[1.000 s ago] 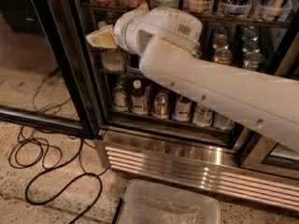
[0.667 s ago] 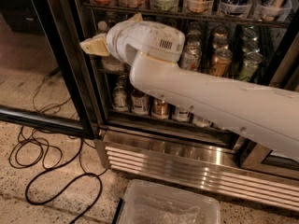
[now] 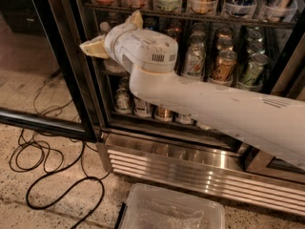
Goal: Pick coke can from top shelf of fridge
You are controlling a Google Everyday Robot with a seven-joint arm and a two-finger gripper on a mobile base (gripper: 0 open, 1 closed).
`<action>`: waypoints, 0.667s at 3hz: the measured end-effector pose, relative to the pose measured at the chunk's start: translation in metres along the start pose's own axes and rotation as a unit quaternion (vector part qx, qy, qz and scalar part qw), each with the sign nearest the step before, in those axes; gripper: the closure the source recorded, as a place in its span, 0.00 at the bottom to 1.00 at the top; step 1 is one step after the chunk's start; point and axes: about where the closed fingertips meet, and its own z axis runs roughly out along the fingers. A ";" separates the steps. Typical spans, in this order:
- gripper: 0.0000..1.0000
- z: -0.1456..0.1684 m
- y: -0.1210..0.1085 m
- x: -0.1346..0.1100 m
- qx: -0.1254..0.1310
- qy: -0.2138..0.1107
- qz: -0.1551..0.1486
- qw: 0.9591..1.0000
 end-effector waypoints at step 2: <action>0.00 0.001 -0.004 -0.005 0.017 -0.013 -0.005 1.000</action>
Offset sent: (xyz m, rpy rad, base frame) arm 0.0074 -0.0065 0.0344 0.0495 -0.3098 -0.1993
